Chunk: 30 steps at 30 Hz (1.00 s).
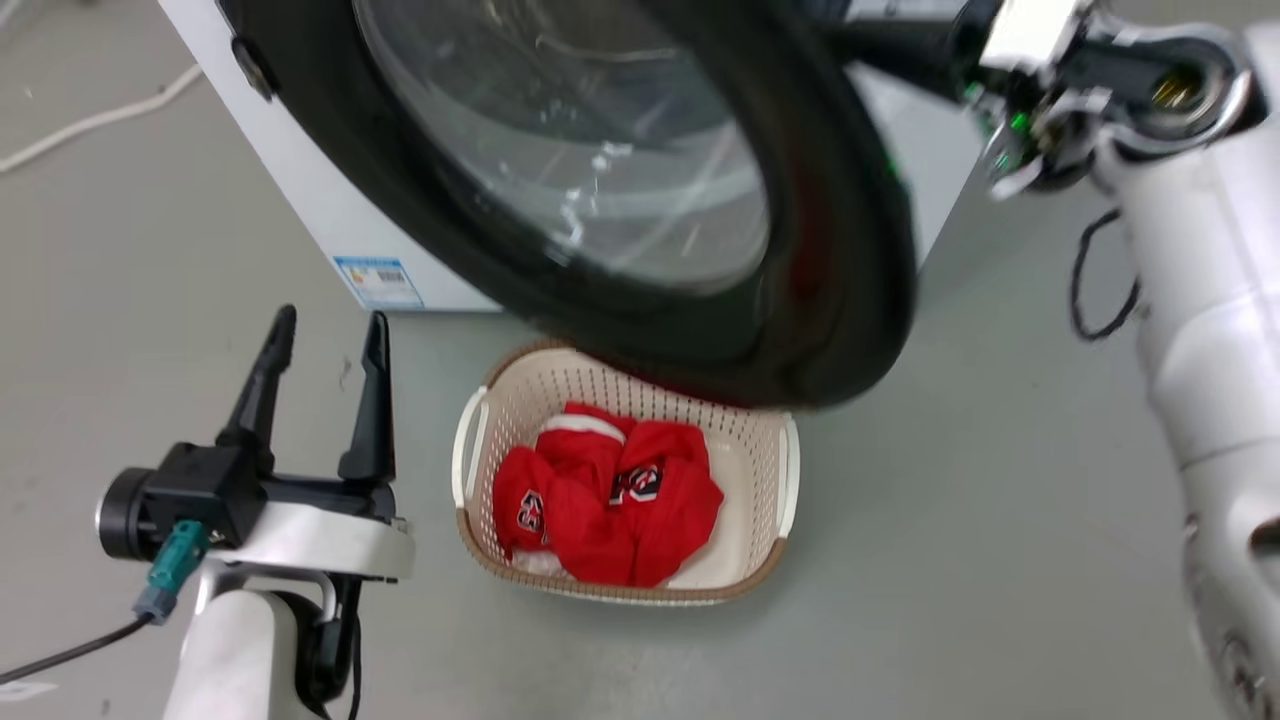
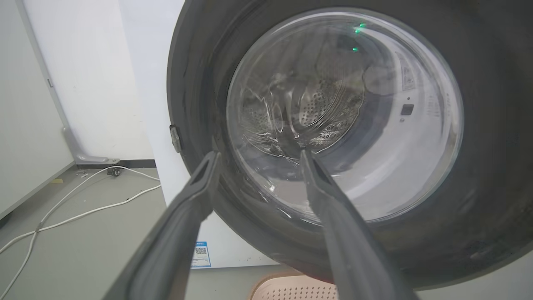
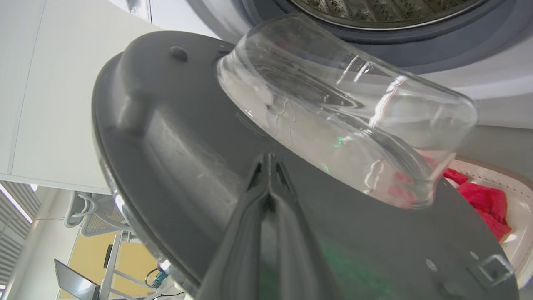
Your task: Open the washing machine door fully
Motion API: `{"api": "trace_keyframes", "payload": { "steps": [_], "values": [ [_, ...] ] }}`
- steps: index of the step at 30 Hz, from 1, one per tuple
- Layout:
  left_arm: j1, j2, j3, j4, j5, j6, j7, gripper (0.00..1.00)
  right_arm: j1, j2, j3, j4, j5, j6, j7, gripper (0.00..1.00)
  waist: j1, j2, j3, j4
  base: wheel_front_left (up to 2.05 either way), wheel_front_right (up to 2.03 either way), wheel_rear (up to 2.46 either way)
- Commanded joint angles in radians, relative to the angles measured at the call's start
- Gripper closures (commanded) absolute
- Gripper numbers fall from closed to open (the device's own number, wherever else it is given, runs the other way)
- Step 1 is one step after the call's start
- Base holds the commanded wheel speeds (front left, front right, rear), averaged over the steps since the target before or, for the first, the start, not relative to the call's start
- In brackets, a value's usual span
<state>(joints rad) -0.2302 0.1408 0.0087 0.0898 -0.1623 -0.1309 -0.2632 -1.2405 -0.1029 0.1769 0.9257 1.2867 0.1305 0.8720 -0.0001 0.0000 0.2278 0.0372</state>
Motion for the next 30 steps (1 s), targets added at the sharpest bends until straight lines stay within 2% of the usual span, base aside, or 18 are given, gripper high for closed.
{"api": "trace_keyframes", "payload": {
  "steps": [1,8,15,24,30],
  "values": [
    [0.017,-0.006,-0.003,0.004,0.006,0.0,-0.002,0.0,0.04,0.02,0.013,-0.031,0.012,0.0,0.019,1.0,0.0001,0.0,-0.042,-0.007,0.0,0.0,0.0],
    [0.05,-0.017,-0.017,0.018,0.004,0.0,-0.002,0.0,0.194,0.048,0.06,-0.194,0.056,0.0,0.088,1.0,0.0001,0.0,-0.084,-0.011,0.0,0.0,0.0],
    [0.061,-0.021,-0.028,0.027,-0.001,0.0,-0.002,0.0,0.3,0.057,0.138,-0.312,0.126,0.0,0.087,1.0,0.0001,0.0,-0.107,-0.003,0.0,0.0,0.0],
    [0.087,-0.03,-0.029,0.042,0.0,0.0,-0.002,0.0,0.423,0.053,0.324,-0.416,0.264,0.0,-0.05,1.0,0.0001,0.0,-0.147,0.009,0.0,0.0,0.0],
    [0.103,-0.038,-0.021,0.039,0.005,0.0,-0.002,0.0,0.479,0.053,0.336,-0.44,0.307,0.0,-0.206,1.0,0.0001,0.0,-0.155,0.005,0.0,0.0,0.0]
  ]
}}
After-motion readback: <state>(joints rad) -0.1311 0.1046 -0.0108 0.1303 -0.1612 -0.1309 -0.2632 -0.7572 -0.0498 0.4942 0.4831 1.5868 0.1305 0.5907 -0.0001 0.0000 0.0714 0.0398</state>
